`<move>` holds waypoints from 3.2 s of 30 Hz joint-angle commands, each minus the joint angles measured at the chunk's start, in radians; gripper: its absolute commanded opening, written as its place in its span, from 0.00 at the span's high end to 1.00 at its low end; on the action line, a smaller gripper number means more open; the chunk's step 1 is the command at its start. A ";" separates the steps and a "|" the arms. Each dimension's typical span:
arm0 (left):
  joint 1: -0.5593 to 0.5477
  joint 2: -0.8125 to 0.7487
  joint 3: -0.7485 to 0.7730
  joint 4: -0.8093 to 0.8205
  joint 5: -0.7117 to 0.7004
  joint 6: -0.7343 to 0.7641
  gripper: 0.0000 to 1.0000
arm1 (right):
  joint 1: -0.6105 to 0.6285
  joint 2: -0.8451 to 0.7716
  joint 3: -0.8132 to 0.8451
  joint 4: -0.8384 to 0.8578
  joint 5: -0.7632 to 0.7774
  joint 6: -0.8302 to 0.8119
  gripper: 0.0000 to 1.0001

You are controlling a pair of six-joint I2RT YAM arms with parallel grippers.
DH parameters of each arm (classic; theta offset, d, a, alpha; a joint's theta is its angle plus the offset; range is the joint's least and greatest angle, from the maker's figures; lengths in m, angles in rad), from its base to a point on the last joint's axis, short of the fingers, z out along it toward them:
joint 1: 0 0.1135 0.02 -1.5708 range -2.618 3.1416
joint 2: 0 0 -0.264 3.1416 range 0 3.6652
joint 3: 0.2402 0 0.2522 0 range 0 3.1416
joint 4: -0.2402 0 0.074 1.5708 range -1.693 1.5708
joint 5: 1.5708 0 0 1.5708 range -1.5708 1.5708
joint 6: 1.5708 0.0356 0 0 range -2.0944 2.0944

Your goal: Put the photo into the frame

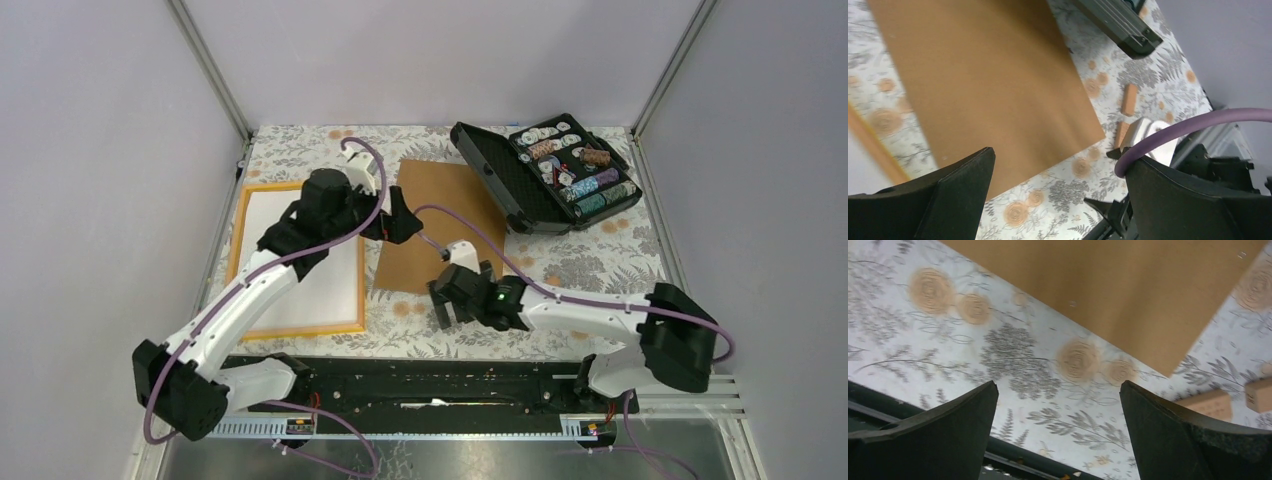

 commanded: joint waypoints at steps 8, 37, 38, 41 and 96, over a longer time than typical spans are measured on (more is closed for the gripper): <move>0.081 0.140 0.077 -0.136 -0.268 0.004 0.01 | -0.287 -0.369 -0.256 0.037 0.076 0.128 0.00; 0.115 0.347 -0.130 0.187 -0.103 -0.213 0.01 | -0.531 -0.136 -0.249 0.318 -0.235 0.100 0.21; 0.110 0.363 -0.132 0.189 -0.113 -0.212 0.02 | -0.534 -0.128 -0.253 0.321 -0.232 0.096 0.22; 0.098 0.390 -0.151 0.201 -0.171 -0.212 0.01 | -0.544 -0.102 -0.263 0.337 -0.235 0.088 0.23; 0.043 -0.102 -0.383 0.457 0.341 -0.645 0.01 | -0.450 -0.128 -0.529 0.683 -0.537 0.307 0.25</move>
